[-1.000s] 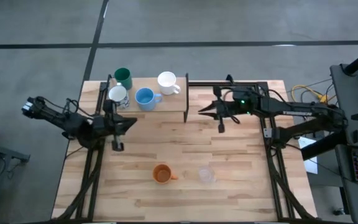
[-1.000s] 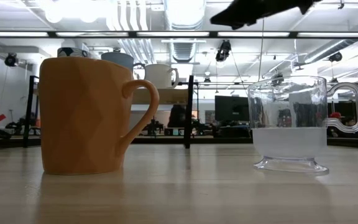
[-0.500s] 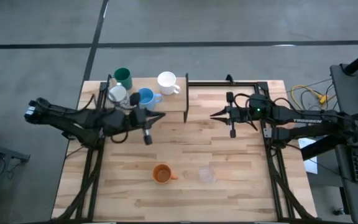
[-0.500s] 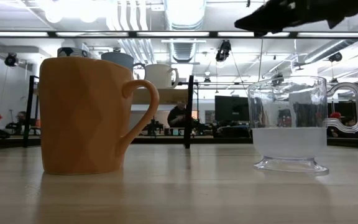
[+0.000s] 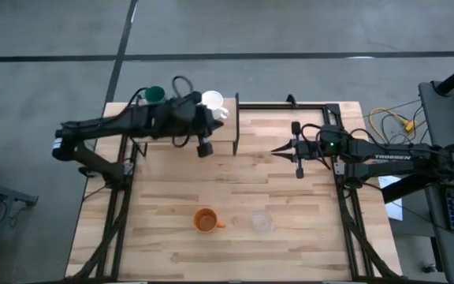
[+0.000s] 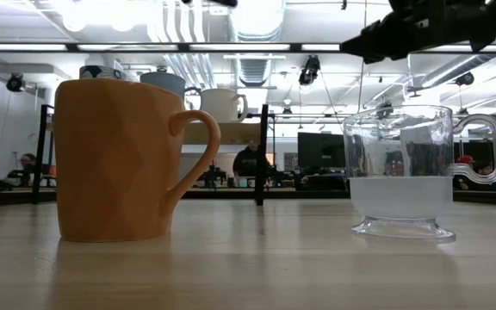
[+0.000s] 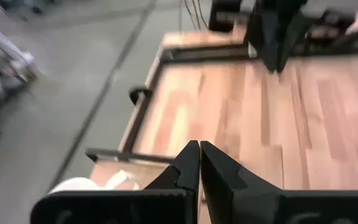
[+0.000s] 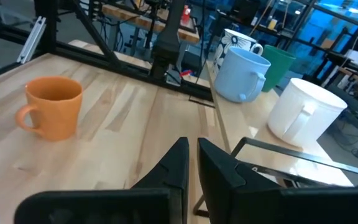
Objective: Stack small to large cups/mugs on shelf
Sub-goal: Put the white mug on the shelf
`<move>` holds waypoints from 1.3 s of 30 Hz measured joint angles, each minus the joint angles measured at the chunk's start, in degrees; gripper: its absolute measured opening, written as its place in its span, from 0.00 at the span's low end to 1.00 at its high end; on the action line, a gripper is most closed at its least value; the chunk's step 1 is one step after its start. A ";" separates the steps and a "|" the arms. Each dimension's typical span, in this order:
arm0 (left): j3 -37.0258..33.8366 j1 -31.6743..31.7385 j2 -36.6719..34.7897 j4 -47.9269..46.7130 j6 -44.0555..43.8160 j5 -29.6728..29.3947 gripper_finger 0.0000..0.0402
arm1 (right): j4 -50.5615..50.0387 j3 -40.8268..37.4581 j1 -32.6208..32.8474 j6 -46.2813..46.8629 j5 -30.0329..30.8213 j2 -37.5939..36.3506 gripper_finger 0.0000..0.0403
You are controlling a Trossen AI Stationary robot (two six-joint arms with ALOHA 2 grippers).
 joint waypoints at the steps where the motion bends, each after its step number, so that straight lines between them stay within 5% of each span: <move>1: 1.52 1.25 1.13 -2.10 0.32 1.32 0.00 | -0.01 -0.04 0.00 -0.02 0.07 -0.13 0.06; 11: 19.05 11.51 12.19 -26.19 2.67 6.49 0.00 | 0.05 -0.07 0.00 -0.87 0.42 -0.58 0.06; 18: 27.50 17.47 17.57 -32.39 6.14 6.82 0.00 | 0.04 -0.07 0.00 -1.35 0.55 -0.53 0.06; 39: 27.99 24.77 27.84 -32.61 9.04 5.42 0.00 | -0.07 -0.07 0.00 -1.48 0.53 -0.49 0.06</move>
